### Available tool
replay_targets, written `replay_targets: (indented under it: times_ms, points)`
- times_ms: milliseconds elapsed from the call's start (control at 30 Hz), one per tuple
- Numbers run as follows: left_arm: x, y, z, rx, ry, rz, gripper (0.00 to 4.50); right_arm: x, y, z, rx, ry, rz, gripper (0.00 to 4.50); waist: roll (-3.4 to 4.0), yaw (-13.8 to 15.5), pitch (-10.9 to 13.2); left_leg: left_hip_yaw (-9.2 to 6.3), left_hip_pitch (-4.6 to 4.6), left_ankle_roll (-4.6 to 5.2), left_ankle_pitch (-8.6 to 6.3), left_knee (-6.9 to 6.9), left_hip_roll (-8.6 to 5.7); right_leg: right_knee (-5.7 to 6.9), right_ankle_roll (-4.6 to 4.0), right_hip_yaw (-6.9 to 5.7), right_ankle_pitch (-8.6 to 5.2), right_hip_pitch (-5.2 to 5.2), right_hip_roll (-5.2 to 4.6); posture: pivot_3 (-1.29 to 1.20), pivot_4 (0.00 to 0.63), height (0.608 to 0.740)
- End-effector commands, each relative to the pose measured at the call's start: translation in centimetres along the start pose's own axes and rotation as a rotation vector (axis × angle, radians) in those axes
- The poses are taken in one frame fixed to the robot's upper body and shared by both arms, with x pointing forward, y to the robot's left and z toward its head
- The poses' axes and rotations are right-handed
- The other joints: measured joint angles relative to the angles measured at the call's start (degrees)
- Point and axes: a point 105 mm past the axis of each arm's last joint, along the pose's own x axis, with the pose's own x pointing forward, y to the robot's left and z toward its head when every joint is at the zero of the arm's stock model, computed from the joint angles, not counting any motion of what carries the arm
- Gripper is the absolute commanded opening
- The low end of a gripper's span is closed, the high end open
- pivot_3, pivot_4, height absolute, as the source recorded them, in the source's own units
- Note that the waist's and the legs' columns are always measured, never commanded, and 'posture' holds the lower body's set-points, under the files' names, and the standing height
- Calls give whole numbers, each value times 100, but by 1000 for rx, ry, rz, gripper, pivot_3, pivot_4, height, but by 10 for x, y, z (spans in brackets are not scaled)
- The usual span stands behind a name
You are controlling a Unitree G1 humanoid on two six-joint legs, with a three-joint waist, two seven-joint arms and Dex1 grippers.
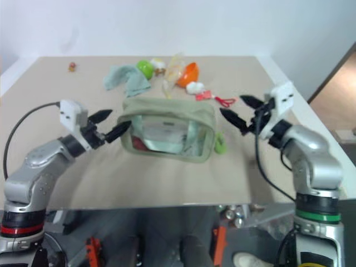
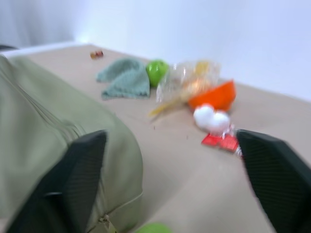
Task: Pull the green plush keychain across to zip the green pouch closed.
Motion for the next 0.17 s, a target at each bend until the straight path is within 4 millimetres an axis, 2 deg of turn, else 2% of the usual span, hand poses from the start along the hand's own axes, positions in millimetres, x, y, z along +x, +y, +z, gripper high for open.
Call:
replay_targets:
  times_ms: [33, 100, 167]
  points:
    - [-21, 8, 26, 11, -49, -2, 4445, -17, 3, 20, 15, -38, 16, 4448, 0, -13, 1, 1, -1, 0, 0, 0, 0, 0, -1, 1, 0, -3, 0, 0, 150, 740]
    - [-33, 15, 17, 101, 28, 56, 4445, -23, 15, 13, -5, -1, 42, 4448, 0, -17, 0, 3, 3, 1, -1, -2, 2, 0, -3, 3, -1, -1, 0, 0, 150, 740]
    - [-46, 20, 1, 136, 114, 96, 4445, -29, 30, -5, -21, 44, 64, 4448, 0, -14, 0, 4, 8, 1, -2, -8, 2, 0, -6, 4, -8, 1, 0, 0, 150, 740]
